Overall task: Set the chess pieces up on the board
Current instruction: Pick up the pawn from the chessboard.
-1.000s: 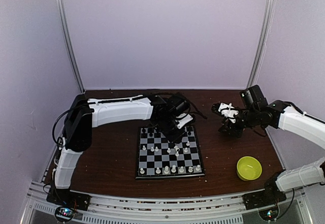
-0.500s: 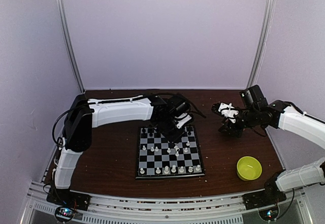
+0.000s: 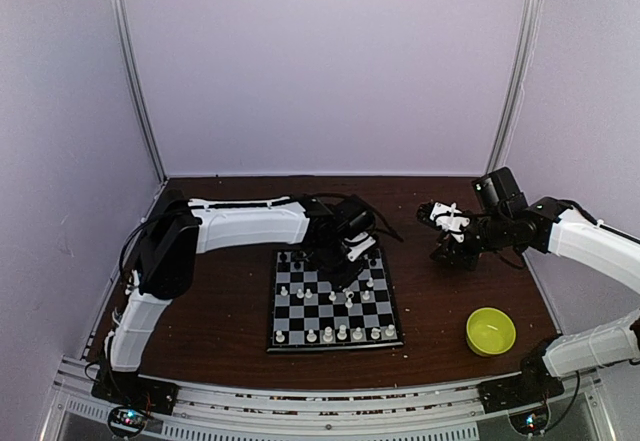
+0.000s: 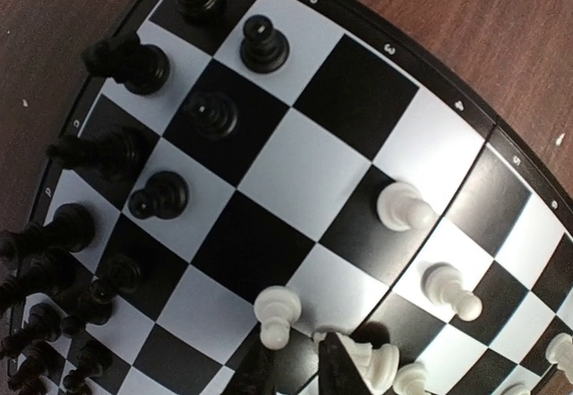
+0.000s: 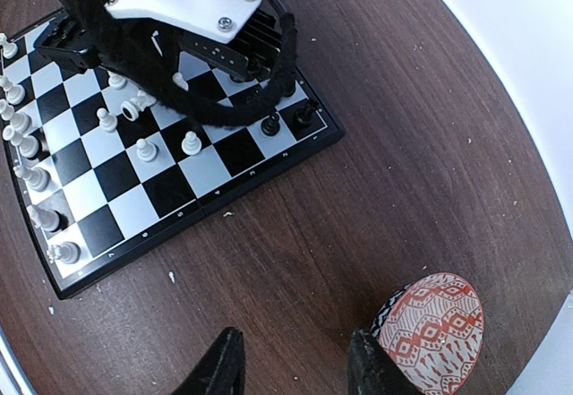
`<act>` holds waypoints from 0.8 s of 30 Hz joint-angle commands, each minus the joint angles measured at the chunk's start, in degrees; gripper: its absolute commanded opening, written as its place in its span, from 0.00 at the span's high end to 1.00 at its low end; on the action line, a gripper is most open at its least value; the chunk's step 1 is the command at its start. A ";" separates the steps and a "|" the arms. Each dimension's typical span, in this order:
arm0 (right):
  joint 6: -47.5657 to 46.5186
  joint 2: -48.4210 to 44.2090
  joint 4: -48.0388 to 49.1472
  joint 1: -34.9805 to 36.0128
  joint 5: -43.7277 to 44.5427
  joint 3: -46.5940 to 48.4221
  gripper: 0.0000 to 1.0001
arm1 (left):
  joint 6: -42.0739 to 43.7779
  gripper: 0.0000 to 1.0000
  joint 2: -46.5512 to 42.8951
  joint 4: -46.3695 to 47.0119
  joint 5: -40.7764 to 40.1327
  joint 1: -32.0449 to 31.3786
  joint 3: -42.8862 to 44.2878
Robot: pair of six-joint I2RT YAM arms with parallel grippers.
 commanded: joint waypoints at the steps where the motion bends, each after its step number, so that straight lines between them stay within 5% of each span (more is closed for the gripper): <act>1: -0.48 -0.41 0.28 -0.13 0.96 -0.10 0.62 | -0.38 0.84 0.88 1.93 0.51 0.76 1.72; 16: -0.56 0.23 0.18 -0.16 0.96 -0.03 0.62 | -0.12 0.76 1.56 4.16 -0.97 0.99 2.74; 24: -0.64 0.39 0.02 -0.17 0.96 0.02 0.62 | 0.15 0.87 2.10 3.64 -0.52 0.98 3.02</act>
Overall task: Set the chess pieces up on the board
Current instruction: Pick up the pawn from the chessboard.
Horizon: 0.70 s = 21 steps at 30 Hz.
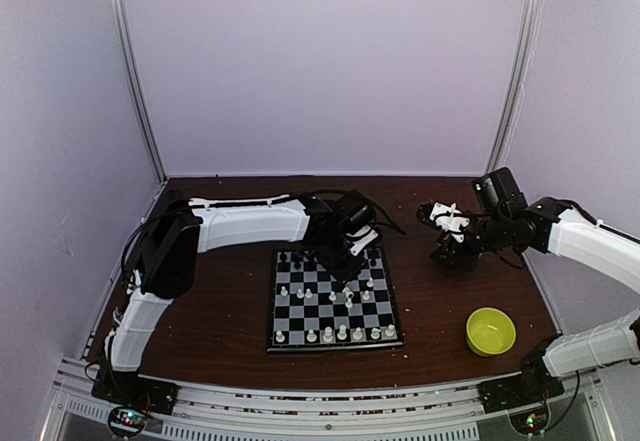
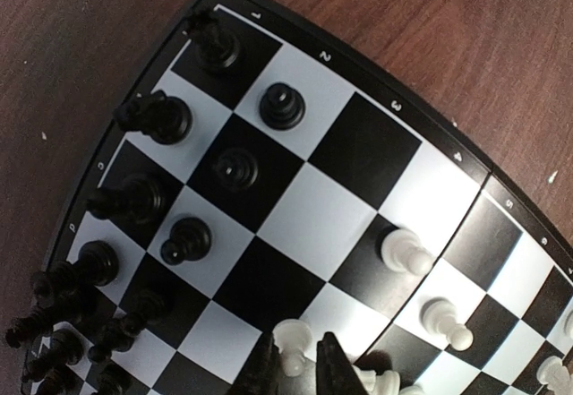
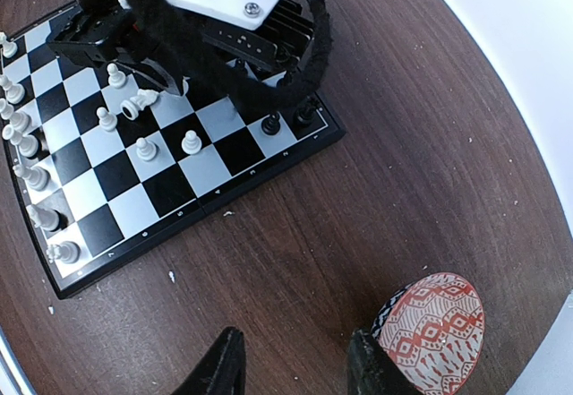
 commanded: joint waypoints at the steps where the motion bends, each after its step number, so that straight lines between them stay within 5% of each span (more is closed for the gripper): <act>1: -0.63 0.32 0.01 -0.17 0.93 0.04 0.62 | 0.18 0.87 1.22 1.13 -0.02 0.48 1.47; 14: -0.63 0.58 -0.16 -0.12 0.89 0.07 0.62 | 0.70 0.94 -0.40 -1.28 -0.97 0.48 1.63; 21: -0.71 0.92 -0.24 -0.09 0.84 0.13 0.62 | 2.66 0.96 -13.26 -1.36 -1.14 0.40 -4.82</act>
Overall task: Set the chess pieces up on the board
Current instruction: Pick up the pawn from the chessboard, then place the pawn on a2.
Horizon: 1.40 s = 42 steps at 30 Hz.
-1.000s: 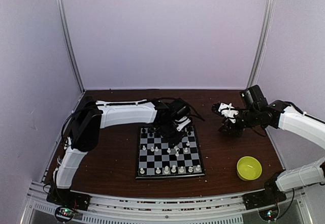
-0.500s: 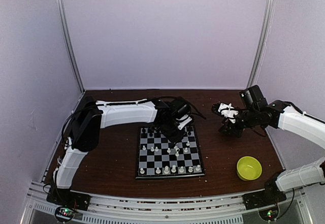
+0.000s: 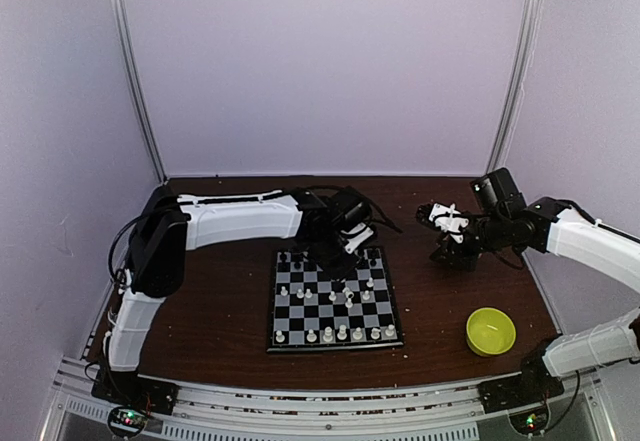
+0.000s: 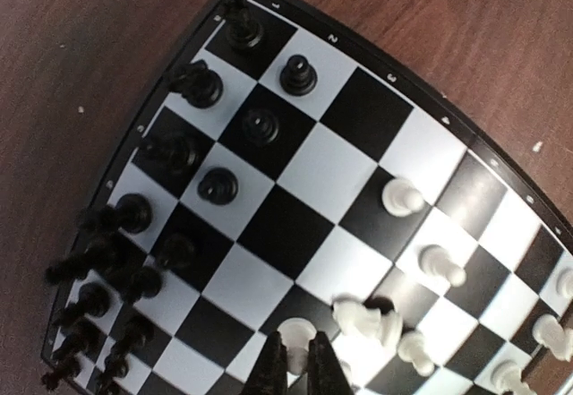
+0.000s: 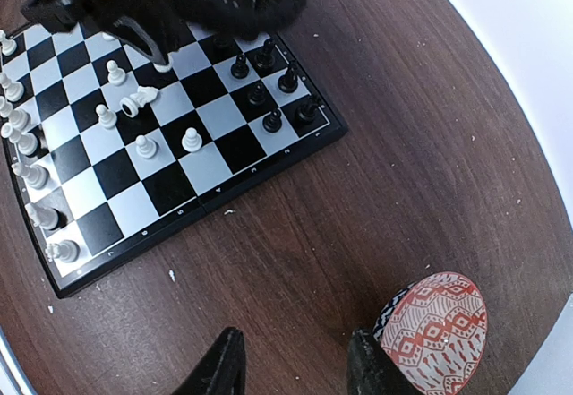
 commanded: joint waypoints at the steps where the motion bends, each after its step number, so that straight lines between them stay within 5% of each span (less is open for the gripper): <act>1: -0.71 0.48 -0.23 -0.04 0.85 0.18 0.62 | 2.16 0.96 -12.22 0.15 0.92 0.12 -3.96; 18: -0.80 1.44 -0.32 0.01 0.47 0.28 0.62 | 7.28 0.96 -33.91 1.68 6.19 -1.29 -39.41; 42: -0.89 2.93 -0.36 0.17 1.13 0.35 0.62 | 6.93 0.95 -27.80 6.20 5.79 -1.28 -41.39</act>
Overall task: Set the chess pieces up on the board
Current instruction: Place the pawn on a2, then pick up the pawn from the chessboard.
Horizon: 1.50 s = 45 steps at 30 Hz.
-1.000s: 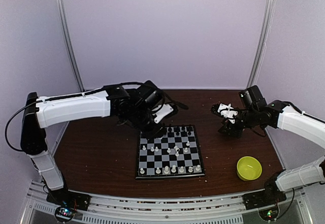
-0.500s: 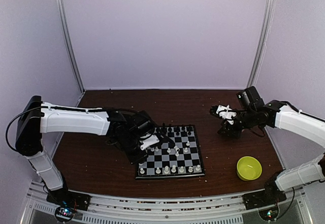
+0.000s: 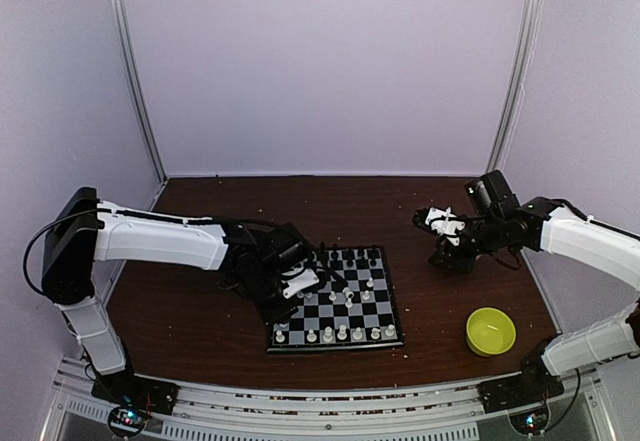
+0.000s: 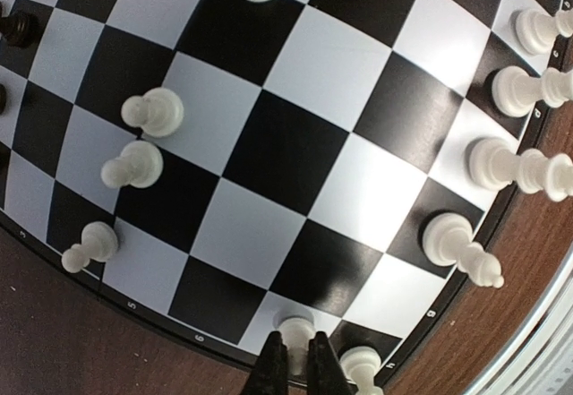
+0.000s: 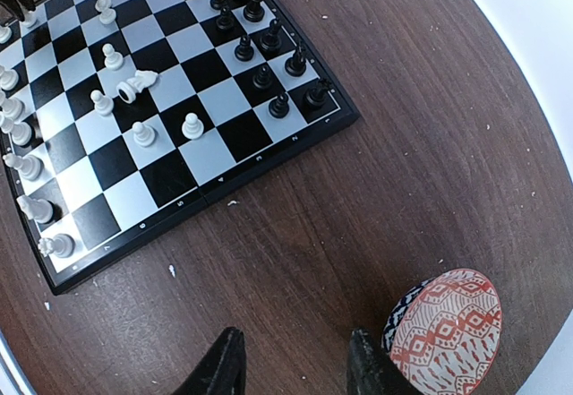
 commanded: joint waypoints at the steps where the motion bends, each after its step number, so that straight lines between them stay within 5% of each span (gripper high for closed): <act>1: -0.83 0.38 -0.29 0.23 0.99 0.39 0.62 | 0.62 0.95 0.52 1.36 0.44 -0.08 0.40; 8: -0.91 0.75 -0.38 0.27 1.02 0.53 0.62 | 0.56 0.95 0.79 0.88 0.22 -0.08 0.27; 25: -0.91 0.52 -0.47 0.25 1.20 0.57 0.62 | -3.00 0.70 -4.35 0.36 -4.10 3.20 4.73; 39: -0.93 0.35 -0.48 0.27 1.42 0.47 0.62 | -7.13 0.69 5.10 2.69 -6.43 7.29 10.07; 45: -1.02 0.41 -0.47 0.32 1.55 0.39 0.62 | -7.22 0.76 7.09 2.28 -7.47 7.81 9.64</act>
